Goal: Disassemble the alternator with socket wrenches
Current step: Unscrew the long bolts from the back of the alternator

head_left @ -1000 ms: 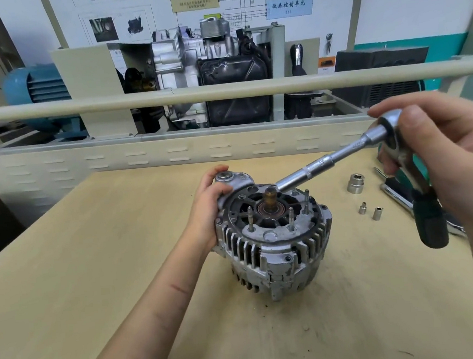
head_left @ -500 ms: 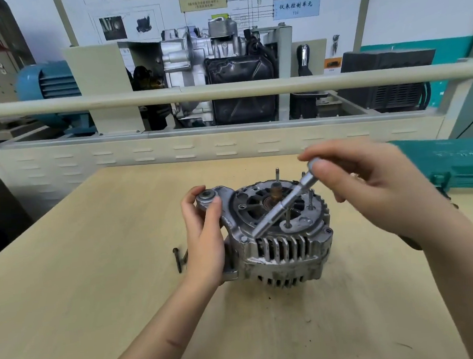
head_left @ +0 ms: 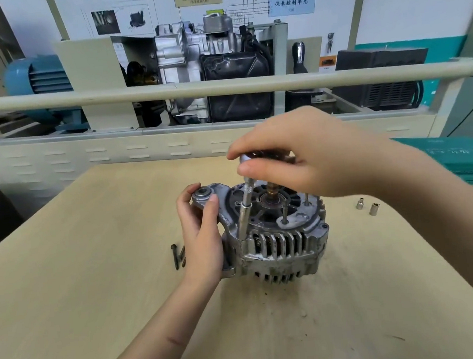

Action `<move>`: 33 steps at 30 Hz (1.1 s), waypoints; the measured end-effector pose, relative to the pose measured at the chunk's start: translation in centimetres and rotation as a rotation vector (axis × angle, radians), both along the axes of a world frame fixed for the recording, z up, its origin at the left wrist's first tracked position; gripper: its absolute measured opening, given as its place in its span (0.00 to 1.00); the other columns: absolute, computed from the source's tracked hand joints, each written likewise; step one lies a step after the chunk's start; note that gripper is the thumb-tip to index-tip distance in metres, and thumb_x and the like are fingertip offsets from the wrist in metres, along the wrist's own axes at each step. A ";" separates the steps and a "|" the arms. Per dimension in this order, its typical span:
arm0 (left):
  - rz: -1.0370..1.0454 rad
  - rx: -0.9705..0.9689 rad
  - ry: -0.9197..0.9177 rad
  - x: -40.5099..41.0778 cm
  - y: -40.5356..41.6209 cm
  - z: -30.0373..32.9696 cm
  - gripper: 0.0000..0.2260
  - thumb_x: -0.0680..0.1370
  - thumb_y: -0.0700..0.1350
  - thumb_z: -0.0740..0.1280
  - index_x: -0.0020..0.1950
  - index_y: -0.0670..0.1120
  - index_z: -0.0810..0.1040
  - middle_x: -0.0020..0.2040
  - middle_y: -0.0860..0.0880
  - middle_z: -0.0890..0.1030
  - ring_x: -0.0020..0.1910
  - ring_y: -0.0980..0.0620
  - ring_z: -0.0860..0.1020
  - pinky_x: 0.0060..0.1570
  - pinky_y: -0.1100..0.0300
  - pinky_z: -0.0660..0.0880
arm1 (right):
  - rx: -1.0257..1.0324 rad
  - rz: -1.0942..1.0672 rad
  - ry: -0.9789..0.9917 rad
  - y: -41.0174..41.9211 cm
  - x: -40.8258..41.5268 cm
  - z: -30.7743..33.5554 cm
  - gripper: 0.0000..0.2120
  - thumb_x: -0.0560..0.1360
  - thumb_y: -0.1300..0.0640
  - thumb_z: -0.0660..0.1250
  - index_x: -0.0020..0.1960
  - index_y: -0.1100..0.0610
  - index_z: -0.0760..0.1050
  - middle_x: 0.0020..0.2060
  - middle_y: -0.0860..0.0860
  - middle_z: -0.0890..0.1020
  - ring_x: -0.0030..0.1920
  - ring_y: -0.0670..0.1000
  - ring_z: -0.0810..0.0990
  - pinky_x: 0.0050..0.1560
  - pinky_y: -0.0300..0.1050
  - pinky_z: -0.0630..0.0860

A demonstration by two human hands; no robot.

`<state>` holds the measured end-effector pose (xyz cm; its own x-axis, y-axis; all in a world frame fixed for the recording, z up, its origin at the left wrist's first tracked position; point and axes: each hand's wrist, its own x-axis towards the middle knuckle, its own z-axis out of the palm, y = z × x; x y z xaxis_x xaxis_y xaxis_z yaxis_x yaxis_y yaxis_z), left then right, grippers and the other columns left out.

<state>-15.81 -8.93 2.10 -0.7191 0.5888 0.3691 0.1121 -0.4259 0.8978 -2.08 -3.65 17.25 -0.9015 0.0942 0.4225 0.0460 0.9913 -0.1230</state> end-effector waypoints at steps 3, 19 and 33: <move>0.002 0.014 0.006 0.2 -0.1 0.0 0.11 0.72 0.53 0.60 0.54 0.60 0.67 0.48 0.55 0.76 0.47 0.59 0.76 0.50 0.60 0.71 | -0.096 0.087 -0.115 0.5 -0.6 0.6 0.14 0.78 0.53 0.60 0.60 0.54 0.76 0.45 0.34 0.75 0.46 0.35 0.75 0.49 0.27 0.68; 0.032 -0.045 0.092 0.8 -2.5 0.0 0.13 0.72 0.52 0.63 0.56 0.59 0.67 0.54 0.49 0.74 0.53 0.54 0.75 0.56 0.56 0.71 | -0.216 0.068 -0.258 1.1 -0.4 1.5 0.13 0.76 0.51 0.60 0.59 0.51 0.75 0.51 0.45 0.81 0.51 0.40 0.77 0.54 0.39 0.72; -0.671 -0.419 0.806 -1.5 -2.5 8.0 0.11 0.73 0.49 0.68 0.47 0.42 0.83 0.41 0.59 0.83 0.43 0.58 0.80 0.47 0.61 0.76 | -0.198 0.054 -0.284 1.5 0.5 1.6 0.17 0.77 0.54 0.62 0.66 0.51 0.71 0.53 0.31 0.72 0.52 0.26 0.70 0.56 0.22 0.64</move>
<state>-17.27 -11.46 10.15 0.1479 0.9528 0.2652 0.5855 -0.3004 0.7529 -1.58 -2.11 18.82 -0.9863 0.0987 0.1323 0.0545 0.9514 -0.3031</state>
